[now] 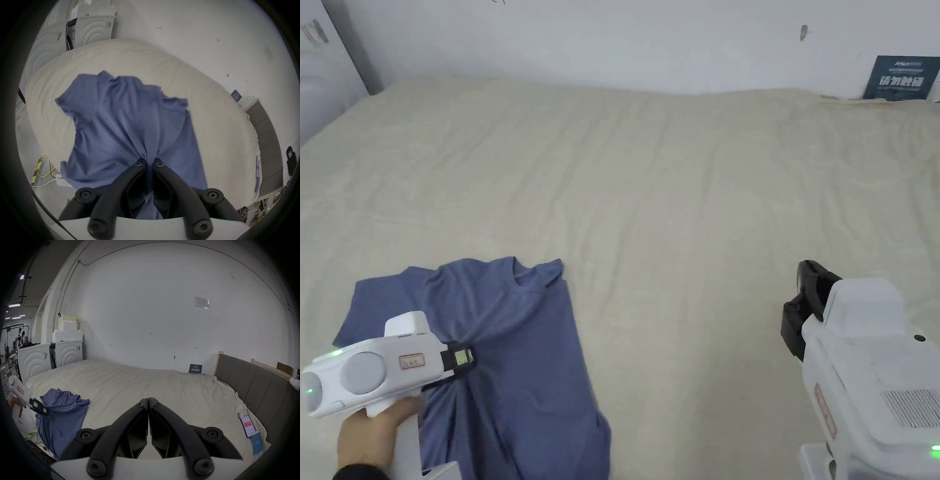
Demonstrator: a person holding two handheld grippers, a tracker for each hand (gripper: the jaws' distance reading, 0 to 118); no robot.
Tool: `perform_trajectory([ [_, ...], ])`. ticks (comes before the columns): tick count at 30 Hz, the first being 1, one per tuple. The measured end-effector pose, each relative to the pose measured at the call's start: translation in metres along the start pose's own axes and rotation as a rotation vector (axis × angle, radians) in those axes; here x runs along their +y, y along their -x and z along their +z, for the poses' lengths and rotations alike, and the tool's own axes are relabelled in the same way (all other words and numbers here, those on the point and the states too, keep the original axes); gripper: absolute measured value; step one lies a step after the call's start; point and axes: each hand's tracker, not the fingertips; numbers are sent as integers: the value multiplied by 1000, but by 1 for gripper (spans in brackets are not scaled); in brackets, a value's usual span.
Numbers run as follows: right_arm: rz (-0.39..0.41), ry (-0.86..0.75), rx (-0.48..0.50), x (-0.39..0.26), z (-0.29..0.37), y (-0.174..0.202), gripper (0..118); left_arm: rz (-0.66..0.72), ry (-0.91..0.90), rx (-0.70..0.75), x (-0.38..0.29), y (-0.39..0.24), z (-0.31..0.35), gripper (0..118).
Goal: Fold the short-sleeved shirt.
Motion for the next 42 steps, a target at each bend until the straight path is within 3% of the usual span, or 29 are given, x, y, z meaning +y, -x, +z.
perform_trajectory([
  [5,-20,-18,-44,1,16,-20,0,-92,-57,-105,19,-53,17,3],
  [17,-66,-42,-207,-7,65,-84,0,-346,-120,-420,44,-252,25,3],
  [28,-83,-40,-379,-7,110,-130,0,-543,-67,-715,-9,-395,41,3],
  [35,-94,-11,-435,-16,116,-149,0,-597,2,-736,-42,-422,22,3],
  [42,-92,11,-439,-23,110,-152,0,-604,208,-554,-76,-381,-43,3],
])
